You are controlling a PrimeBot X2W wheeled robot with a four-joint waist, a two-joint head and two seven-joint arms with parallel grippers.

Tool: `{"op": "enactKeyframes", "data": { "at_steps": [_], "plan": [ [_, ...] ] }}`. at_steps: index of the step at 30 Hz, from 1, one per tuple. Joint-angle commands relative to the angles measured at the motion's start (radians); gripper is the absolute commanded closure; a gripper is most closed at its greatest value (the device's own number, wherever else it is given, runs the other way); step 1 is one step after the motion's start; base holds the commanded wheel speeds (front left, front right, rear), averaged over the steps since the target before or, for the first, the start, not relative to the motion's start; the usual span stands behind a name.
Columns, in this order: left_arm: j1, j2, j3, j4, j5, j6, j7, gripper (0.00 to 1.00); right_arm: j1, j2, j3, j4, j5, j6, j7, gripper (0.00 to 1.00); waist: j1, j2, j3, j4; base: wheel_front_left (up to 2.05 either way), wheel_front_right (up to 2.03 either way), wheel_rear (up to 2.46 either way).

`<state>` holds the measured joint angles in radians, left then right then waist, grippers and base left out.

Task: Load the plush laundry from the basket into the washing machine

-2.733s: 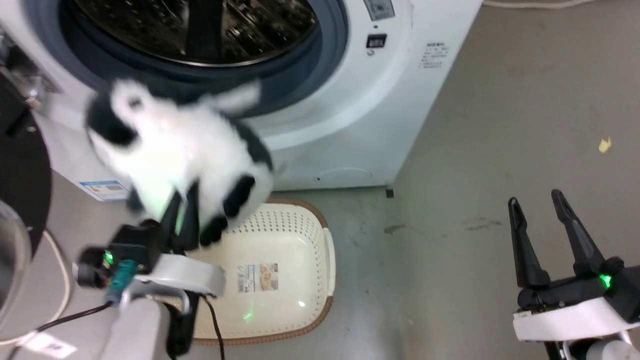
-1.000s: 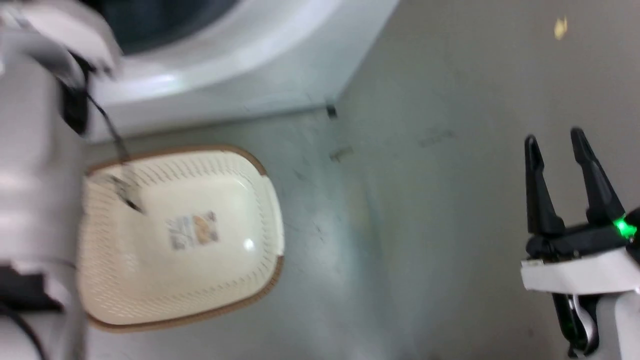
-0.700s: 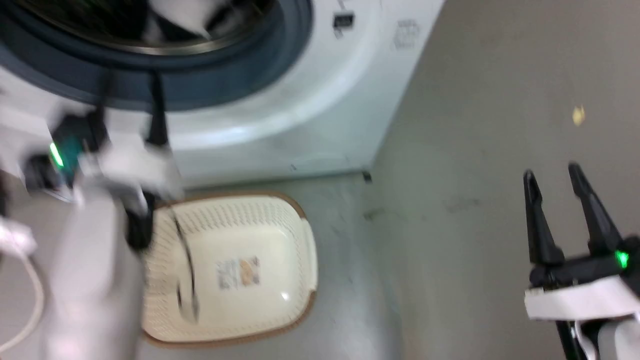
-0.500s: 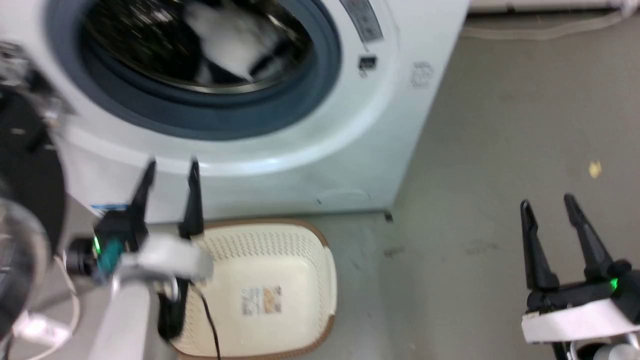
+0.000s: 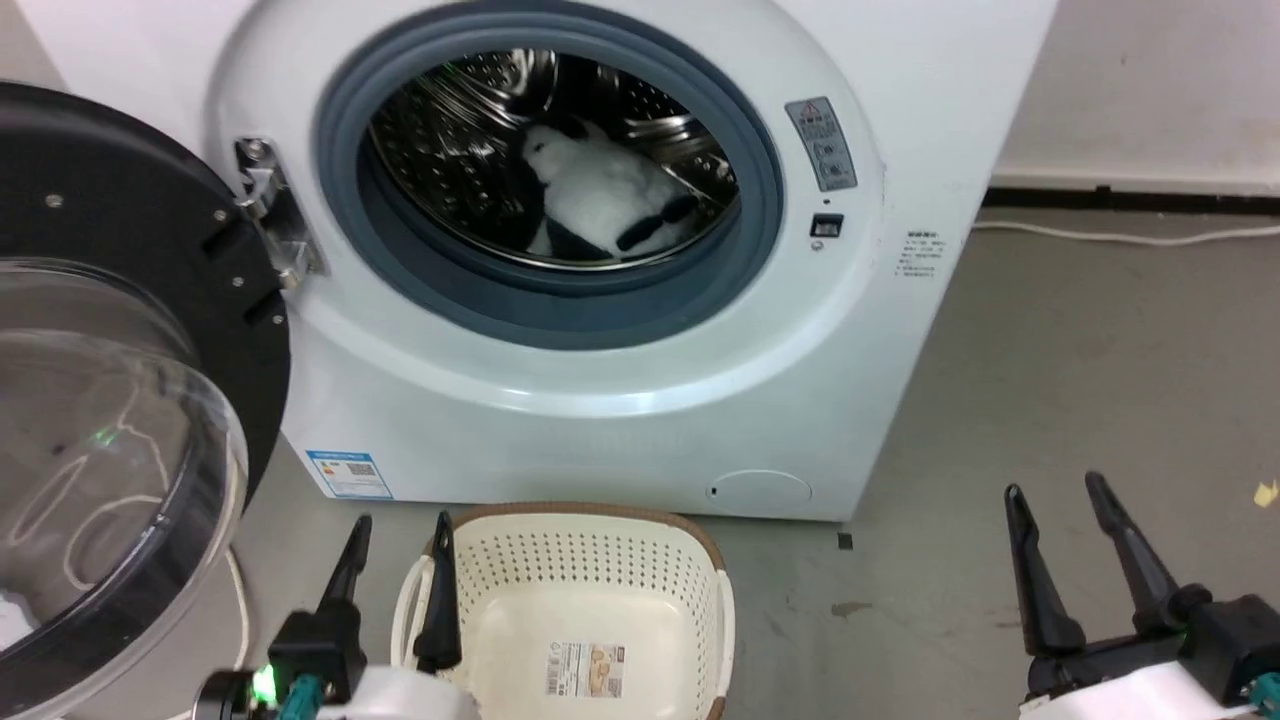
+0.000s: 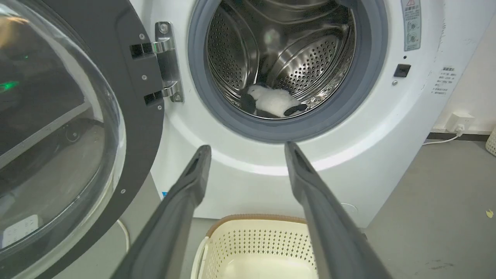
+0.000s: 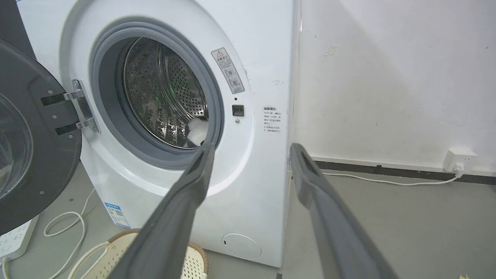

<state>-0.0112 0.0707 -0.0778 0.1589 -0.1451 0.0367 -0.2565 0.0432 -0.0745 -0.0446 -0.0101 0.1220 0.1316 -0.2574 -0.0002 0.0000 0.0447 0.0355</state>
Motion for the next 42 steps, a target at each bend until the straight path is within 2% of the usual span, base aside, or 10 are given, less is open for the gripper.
{"op": "enactKeyframes", "data": {
  "at_steps": [1,6,7,8,42],
  "plan": [
    [0.026,-0.006,0.006,-0.013,0.004,0.014,-0.005,0.0,0.018,0.006,0.004,0.006,-0.008,-0.001,-0.004,0.0,0.0002,0.0,-0.005,0.006,0.0,0.0,0.0],
    [0.049,-0.012,0.01,-0.027,-0.002,0.022,-0.005,0.0,0.024,0.012,0.007,0.016,-0.008,-0.001,-0.004,0.0,0.0002,0.0,-0.01,0.016,0.0,0.0,0.0],
    [0.053,-0.013,0.004,-0.027,-0.002,0.012,-0.005,0.0,0.024,0.014,0.01,0.021,-0.008,-0.001,-0.004,0.0,0.0002,0.0,-0.011,0.019,0.0,0.0,0.0],
    [0.042,-0.013,0.003,-0.023,-0.002,0.012,0.001,1.0,0.01,0.01,0.008,0.018,0.0,0.0,0.001,1.0,0.0002,-0.0001,-0.011,0.019,0.0,0.0,0.0],
    [0.034,-0.016,0.021,-0.058,0.036,0.0,0.067,1.0,-0.004,0.014,0.018,0.016,-0.031,0.0,0.066,1.0,0.0002,0.0,-0.02,0.005,0.0,0.0,0.0]
  ]
}}
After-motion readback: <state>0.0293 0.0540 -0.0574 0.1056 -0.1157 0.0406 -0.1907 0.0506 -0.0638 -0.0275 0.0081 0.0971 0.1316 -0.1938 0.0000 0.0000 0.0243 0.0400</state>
